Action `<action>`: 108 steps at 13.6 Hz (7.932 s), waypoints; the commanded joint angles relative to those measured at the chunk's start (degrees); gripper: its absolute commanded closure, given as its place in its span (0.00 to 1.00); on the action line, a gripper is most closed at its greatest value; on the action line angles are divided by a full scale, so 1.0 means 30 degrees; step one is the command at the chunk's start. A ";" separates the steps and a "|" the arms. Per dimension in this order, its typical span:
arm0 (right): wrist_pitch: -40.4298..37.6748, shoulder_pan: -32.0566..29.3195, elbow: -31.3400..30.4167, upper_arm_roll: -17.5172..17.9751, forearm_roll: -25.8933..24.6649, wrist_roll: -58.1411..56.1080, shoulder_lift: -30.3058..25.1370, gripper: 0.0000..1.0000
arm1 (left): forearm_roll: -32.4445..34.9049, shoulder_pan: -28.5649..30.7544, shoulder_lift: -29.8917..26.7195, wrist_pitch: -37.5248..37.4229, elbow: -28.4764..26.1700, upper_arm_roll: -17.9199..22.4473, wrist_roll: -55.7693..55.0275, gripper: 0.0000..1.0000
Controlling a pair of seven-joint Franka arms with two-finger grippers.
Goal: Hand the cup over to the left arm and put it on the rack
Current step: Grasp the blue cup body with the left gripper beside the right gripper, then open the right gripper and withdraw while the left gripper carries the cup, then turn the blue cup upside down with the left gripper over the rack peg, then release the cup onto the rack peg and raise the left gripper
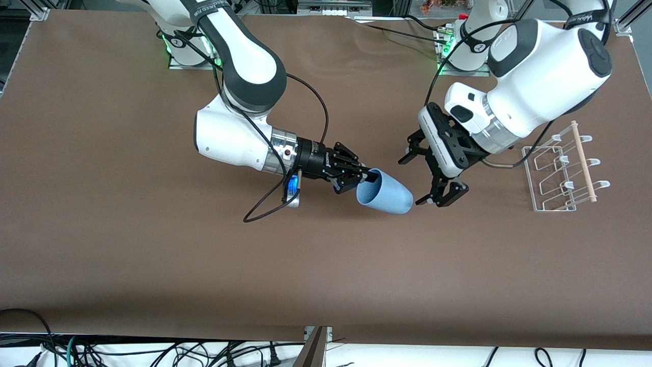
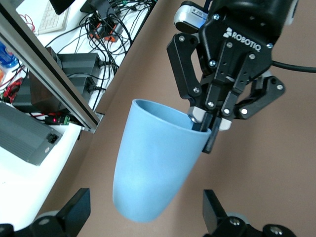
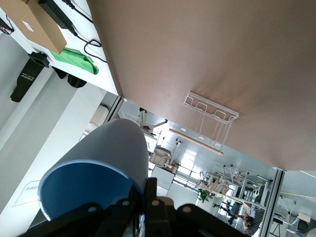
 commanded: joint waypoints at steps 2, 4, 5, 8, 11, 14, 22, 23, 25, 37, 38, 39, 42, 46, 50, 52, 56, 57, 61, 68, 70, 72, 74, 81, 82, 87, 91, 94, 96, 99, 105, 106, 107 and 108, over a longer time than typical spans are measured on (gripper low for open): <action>0.0768 0.0440 0.0648 -0.0153 0.0354 0.0293 0.0395 1.00 | -0.0234 -0.0685 0.0963 0.0222 0.0761 -0.0060 0.0768 0.00; 0.0916 0.0557 0.0619 -0.0154 0.0354 0.0264 0.0425 1.00 | -0.0292 -0.0716 0.1577 0.1008 0.0849 -0.0061 0.1672 0.00; 0.1003 0.0558 0.0619 -0.0154 0.0325 0.0264 0.0425 1.00 | -0.0351 -0.0716 0.1899 0.1333 0.0849 -0.0061 0.2170 0.00; 0.1120 0.0558 0.0619 -0.0154 0.0354 0.0205 0.0512 1.00 | -0.0380 -0.0716 0.2078 0.1365 0.0849 -0.0061 0.2526 0.47; 0.1121 0.0558 0.0619 -0.0154 0.0354 0.0205 0.0513 1.00 | -0.0410 -0.0687 0.2078 0.1336 0.0849 -0.0061 0.2498 0.82; 0.1121 0.0529 0.0619 -0.0154 0.0354 0.0205 0.0571 1.00 | -0.0410 -0.0600 0.2049 0.1131 0.0849 -0.0061 0.2381 0.82; -0.1214 -0.1019 0.0853 -0.0417 0.0238 0.0410 0.0192 0.00 | -0.0322 0.0365 0.1231 -0.2555 0.0907 0.0086 0.2058 0.81; -0.2151 -0.1633 0.0853 -0.0388 0.0150 0.0410 0.0016 0.00 | -0.0235 0.0571 0.1083 -0.3257 0.0907 0.0173 0.2000 0.81; -0.4638 -0.3097 0.0853 -0.0417 -0.0112 0.0294 -0.0073 0.00 | -0.0118 0.1388 0.0818 -0.5536 0.0937 0.0319 0.1795 0.82; -1.6832 -0.5653 -0.1866 -0.4546 -1.0326 -0.7022 -0.4959 0.00 | 1.6892 0.2215 0.0758 -2.0014 0.3135 0.0555 -0.0342 0.81; -1.7244 -0.5653 -0.2307 -0.4780 -1.1528 -0.7872 -0.5575 0.00 | 1.8007 0.2184 0.0846 -2.0602 0.2960 0.0555 -0.0722 0.81; -1.7335 -0.5624 -0.3036 -0.5044 -1.2729 -0.8838 -0.6306 0.00 | 1.8946 0.2300 0.1224 -2.1101 0.2929 0.0584 -0.0870 0.81; -1.7043 -0.6264 -0.5557 -0.4959 -1.6948 -1.1563 -0.8535 0.00 | 2.2516 0.2185 0.2920 -2.2041 0.2929 0.0818 -0.1719 0.80; -1.5848 -0.8726 -0.7257 -0.2299 -2.2568 -1.3037 -0.9943 0.00 | 2.6536 0.1659 0.5235 -2.3179 0.2842 0.0789 -0.3412 0.79; -1.4057 -0.9898 -0.8113 -0.1121 -2.6157 -1.5105 -1.0386 0.00 | 2.6807 0.1627 0.6967 -2.4270 0.2578 0.0789 -0.8452 0.79; -1.3675 -0.9930 -0.8053 -0.1179 -2.6771 -1.6926 -1.0386 0.00 | 2.6894 0.1861 0.7612 -2.4183 0.2548 0.0818 -0.9861 0.79; -1.3820 -0.9901 -0.7293 -0.1355 -2.6833 -1.7226 -0.9918 0.00 | 2.9147 0.2153 0.8405 -2.3014 0.2167 0.0935 -1.0658 0.78; -1.3849 -0.9872 -0.7059 -0.1355 -2.6920 -1.7256 -0.9830 0.00 | 2.9412 0.2387 0.8435 -2.2430 0.2109 0.0965 -1.0599 0.79; -1.4813 -0.9931 -0.6940 -0.1326 -2.7243 -1.7285 -0.9391 0.00 | 3.0321 0.2797 0.8669 -2.1633 0.1232 0.1023 -1.0628 0.79; -1.4875 -0.9725 -0.6530 -0.1355 -2.8239 -1.7167 -0.9243 0.00 | 3.1377 0.2770 0.9020 -2.1369 0.0175 0.1023 -1.0745 0.82; -1.5311 -0.9667 -0.6472 -0.1355 -2.8385 -1.7313 -0.9330 0.00 | 3.1377 0.2741 0.9166 -2.1340 0.0146 0.1023 -1.0920 0.82; -1.6013 -0.9491 -0.5539 -0.1180 -2.8415 -1.7315 -0.9331 0.00 | 3.1377 0.2770 0.9343 -2.1106 0.0175 0.1023 -1.1270 0.79; -1.6778 -0.9491 -0.5125 -0.1179 -2.8444 -1.7256 -0.9302 0.00 | 3.1319 0.2654 0.9577 -2.1076 0.0175 0.1023 -1.1827 0.75; -1.7335 -0.9520 -0.5094 -0.1149 -2.7918 -1.7373 -0.9418 0.00 | 2.9129 0.2624 0.8557 -2.1281 0.0846 0.0848 -1.1888 0.00; -1.7336 -0.9607 -0.5094 -0.1295 -2.7714 -1.7286 -0.9419 0.00 | 2.8251 0.2595 0.8088 -2.1397 0.1284 0.0790 -1.1801 0.00; -1.7951 -0.9784 -0.4684 -0.1619 -2.6423 -1.7229 -0.9448 0.00 | 2.0002 0.3149 0.4368 -2.1370 0.4123 0.0993 -1.1829 0.00; -1.7951 -0.9901 -0.4947 -0.1589 -2.5749 -1.6992 -1.0323 0.00 | 1.3233 0.3560 0.2289 -2.1254 0.5624 0.0964 -1.4690 0.00; -1.7661 -0.9901 -0.6901 -0.1532 -2.5660 -1.7256 -1.2370 0.00 | 0.9940 0.3825 0.1087 -2.0001 0.5626 0.0906 -1.7884 0.00; -1.7104 -1.0249 -0.7204 -0.1297 -2.5517 -1.7401 -1.2671 0.00 | 0.9027 0.3358 -0.0493 -1.8242 0.3995 0.1111 -1.9320 0.00; -1.6402 -1.1797 -0.7584 0.0366 -2.5486 -1.8602 -1.2701 0.00 | 0.7214 0.1838 -0.3336 -1.4551 0.0302 0.3797 -2.0588 0.00; -1.6545 -1.2303 -0.7233 0.0286 -2.5105 -1.8633 -1.2321 0.00 | 0.7294 0.1510 -0.5686 -1.1208 -0.2374 0.4714 -2.0532 0.00; -1.6516 -1.2303 -0.7233 0.0286 -2.5105 -1.8575 -1.2261 0.00 | 0.7324 0.1510 -0.5657 -1.1203 -0.2374 0.4831 -2.0472 0.00; -1.6400 -1.2332 -0.7204 0.0228 -2.5105 -1.8516 -1.2116 0.00 | 0.7325 0.1510 -0.5657 -1.1203 -0.2519 0.4832 -2.0472 0.00; -1.6457 -1.2362 -0.7088 -0.0005 -2.5076 -1.8574 -1.1969 0.00 | 0.7325 0.1481 -0.5599 -1.1203 -0.2520 0.4832 -2.0733 0.00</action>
